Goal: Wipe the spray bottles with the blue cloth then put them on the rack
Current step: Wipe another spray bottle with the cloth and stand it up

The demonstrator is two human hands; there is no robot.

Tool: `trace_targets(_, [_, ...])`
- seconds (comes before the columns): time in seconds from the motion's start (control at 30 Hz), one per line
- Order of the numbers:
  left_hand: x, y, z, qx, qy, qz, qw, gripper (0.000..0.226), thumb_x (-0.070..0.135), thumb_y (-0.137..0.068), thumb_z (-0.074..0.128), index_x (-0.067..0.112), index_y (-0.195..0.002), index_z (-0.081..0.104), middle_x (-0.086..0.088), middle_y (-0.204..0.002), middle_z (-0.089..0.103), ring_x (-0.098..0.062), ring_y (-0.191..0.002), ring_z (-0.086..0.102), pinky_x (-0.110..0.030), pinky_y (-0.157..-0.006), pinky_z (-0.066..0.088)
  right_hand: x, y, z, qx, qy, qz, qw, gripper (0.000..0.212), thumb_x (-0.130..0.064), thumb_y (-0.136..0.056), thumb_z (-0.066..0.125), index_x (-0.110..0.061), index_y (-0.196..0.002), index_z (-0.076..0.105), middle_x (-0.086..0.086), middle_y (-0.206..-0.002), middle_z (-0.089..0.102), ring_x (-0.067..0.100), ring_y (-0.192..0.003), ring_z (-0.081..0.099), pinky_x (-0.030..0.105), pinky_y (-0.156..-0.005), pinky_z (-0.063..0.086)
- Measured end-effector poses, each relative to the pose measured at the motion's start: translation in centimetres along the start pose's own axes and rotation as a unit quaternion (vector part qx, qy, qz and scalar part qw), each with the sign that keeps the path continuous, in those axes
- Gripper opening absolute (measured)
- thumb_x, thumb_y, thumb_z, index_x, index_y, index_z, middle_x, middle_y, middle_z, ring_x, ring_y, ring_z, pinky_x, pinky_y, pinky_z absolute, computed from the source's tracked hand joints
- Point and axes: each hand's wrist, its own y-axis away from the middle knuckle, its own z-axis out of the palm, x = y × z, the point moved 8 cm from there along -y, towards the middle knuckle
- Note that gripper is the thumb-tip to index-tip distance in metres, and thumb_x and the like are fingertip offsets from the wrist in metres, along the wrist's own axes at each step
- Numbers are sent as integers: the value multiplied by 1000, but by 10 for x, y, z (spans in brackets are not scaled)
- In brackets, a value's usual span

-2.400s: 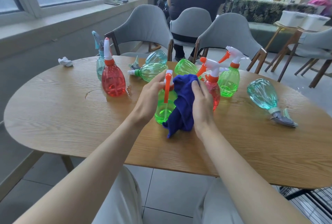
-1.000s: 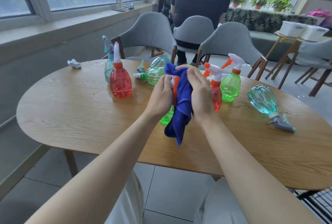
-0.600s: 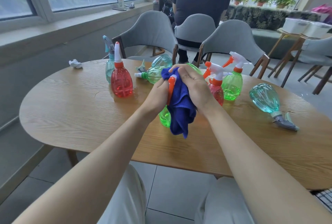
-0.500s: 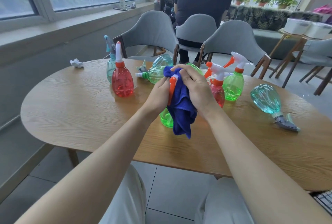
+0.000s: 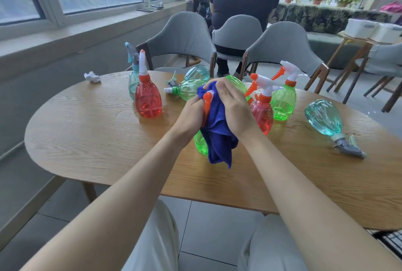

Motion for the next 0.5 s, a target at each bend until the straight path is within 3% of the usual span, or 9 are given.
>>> trace_targets(0.13, [-1,1,-5,27,-18,17,999,28,35,-109,52,15,-91,62,8,-78,62,-6,-72,57,-22,-72,46,2,4,-1,24,-10,-12,1000,31,-31,-112,41,-19,-112,69,4,-113,70,26,-111,65,56,-108,46])
trace_targets(0.27, [3,12,-24,160,-12,74,984,36,39,-113,39,17,-95,61,6,-88,61,-9,-81,56,-32,-85,48,-1,12,0,73,84,-60,992,29,-32,-113,38,-24,-117,66,-3,-115,65,20,-115,58,44,-106,45])
trace_targets(0.37, [24,16,-25,172,-15,122,977,55,52,-111,28,14,-101,66,-11,-96,70,-30,-93,66,-43,-93,53,-6,20,4,116,179,-92,973,30,-29,-113,38,-19,-125,63,-2,-114,61,19,-111,54,35,-100,43])
trace_targets(0.4, [31,17,-25,171,-33,136,975,58,52,-112,27,12,-101,68,-13,-96,71,-30,-95,67,-42,-93,53,-8,22,6,126,196,-97,968,29,-28,-113,39,-18,-126,63,-2,-114,60,19,-109,54,33,-97,43])
trace_targets(0.5, [37,17,-30,178,-80,144,970,52,38,-117,32,6,-96,68,0,-84,68,-8,-81,62,-26,-84,50,-14,25,9,134,180,-104,969,24,-24,-111,47,-14,-129,59,-5,-117,61,16,-109,56,27,-96,43])
